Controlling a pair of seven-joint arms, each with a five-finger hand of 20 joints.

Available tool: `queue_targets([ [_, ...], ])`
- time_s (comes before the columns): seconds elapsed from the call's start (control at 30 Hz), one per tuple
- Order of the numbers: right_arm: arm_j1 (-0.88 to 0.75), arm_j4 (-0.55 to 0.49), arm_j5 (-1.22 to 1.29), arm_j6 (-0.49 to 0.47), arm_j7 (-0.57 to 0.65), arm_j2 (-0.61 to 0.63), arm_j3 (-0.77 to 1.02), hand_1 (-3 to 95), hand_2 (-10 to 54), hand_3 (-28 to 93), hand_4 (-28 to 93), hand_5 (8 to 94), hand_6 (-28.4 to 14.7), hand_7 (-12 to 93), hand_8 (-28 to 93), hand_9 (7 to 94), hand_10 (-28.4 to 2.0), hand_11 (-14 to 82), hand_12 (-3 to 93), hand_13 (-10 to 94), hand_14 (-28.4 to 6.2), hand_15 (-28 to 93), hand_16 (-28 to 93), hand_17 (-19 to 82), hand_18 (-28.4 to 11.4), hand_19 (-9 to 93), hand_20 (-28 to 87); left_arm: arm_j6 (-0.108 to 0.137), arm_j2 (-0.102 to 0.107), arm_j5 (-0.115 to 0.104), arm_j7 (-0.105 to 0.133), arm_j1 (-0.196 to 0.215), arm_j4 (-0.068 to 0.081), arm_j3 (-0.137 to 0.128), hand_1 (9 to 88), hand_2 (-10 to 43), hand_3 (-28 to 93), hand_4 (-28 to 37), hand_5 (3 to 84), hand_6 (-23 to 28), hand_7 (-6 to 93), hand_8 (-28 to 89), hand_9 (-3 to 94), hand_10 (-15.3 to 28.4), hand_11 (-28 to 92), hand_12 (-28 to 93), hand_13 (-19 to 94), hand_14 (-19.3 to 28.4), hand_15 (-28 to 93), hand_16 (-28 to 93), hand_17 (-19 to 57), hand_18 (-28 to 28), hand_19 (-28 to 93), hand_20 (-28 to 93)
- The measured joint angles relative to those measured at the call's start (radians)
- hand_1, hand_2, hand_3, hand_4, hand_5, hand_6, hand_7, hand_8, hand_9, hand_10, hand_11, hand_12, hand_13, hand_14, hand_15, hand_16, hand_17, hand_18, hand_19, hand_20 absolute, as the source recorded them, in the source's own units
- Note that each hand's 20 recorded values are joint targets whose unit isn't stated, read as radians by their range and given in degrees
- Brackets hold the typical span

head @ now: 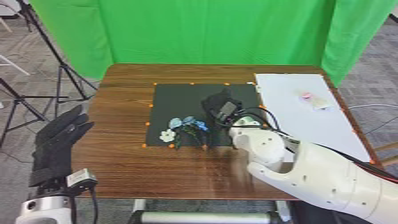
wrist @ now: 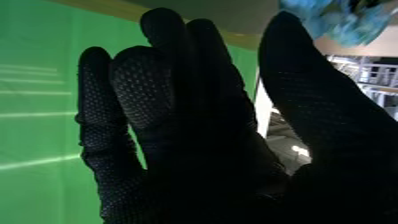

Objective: Arrange flowers

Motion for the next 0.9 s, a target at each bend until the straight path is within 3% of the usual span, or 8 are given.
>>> queue_targets([
  [0.2, -0.006, -0.072, 0.097, -0.032, 0.003, 0.042, 0.059, 29.7, -3.1, 84, -24, 55.2, -8.2, 20, -11, 57.6, -19.7, 28.8, 17.4, 61, -12.6, 77, 18, 25, -23.0, 86, 2, 0.008, 0.001, -0.008, 0.015, 0.025, -0.002, -0.003, 27.0, 3.6, 83, -18.9, 39.0, 10.1, 16.8, -11, 32.7, 19.2, 37, 6, 23, 26.1, 63, -17, -10.6, 20.6, 56, 4],
  [0.4, -0.070, -0.098, 0.170, -0.079, -0.016, 0.083, 0.266, 29.5, -2.7, 84, -25, 53.6, -8.2, 20, -11, 53.1, -20.0, 25.6, 16.7, 59, -11.8, 78, 17, 25, -21.9, 85, 2, 0.022, 0.004, -0.020, 0.033, 0.036, -0.003, -0.003, 26.8, 3.8, 83, -19.4, 38.9, 10.0, 17.0, -11, 32.7, 19.1, 37, 6, 23, 26.0, 63, -17, -10.5, 20.6, 56, 4],
  [0.63, -0.111, -0.055, 0.276, -0.179, -0.058, 0.137, 0.442, 29.8, -2.7, 85, -25, 53.0, -7.4, 21, -12, 52.2, -19.7, 23.8, 16.4, 60, -10.9, 81, 17, 26, -20.7, 85, 2, 0.037, 0.031, -0.041, 0.055, 0.036, -0.003, 0.010, 26.8, 3.9, 82, -19.5, 38.8, 10.0, 17.0, -11, 32.6, 19.1, 37, 6, 23, 25.9, 63, -17, -10.5, 20.6, 56, 4],
  [0.8, -0.074, -0.003, 0.285, -0.127, -0.014, 0.220, 0.374, 29.6, -3.0, 85, -25, 51.4, -7.8, 20, -12, 51.2, -19.7, 22.9, 16.5, 60, -11.1, 81, 17, 26, -20.6, 85, 2, 0.049, 0.053, -0.061, 0.075, 0.035, -0.003, 0.025, 26.8, 3.9, 83, -19.3, 38.8, 10.0, 17.0, -11, 32.6, 19.0, 37, 6, 23, 25.9, 63, -17, -10.5, 20.7, 56, 4],
  [0.9, -0.074, 0.021, 0.283, -0.125, 0.023, 0.257, 0.382, 29.6, -3.1, 85, -25, 51.1, -8.0, 20, -11, 50.7, -19.8, 22.6, 16.5, 60, -11.0, 81, 17, 26, -20.5, 85, 2, 0.050, 0.056, -0.062, 0.077, 0.035, -0.003, 0.025, 26.8, 3.9, 82, -19.3, 38.8, 10.0, 17.0, -11, 32.6, 19.0, 37, 6, 23, 25.8, 63, -17, -10.5, 20.7, 56, 4],
])
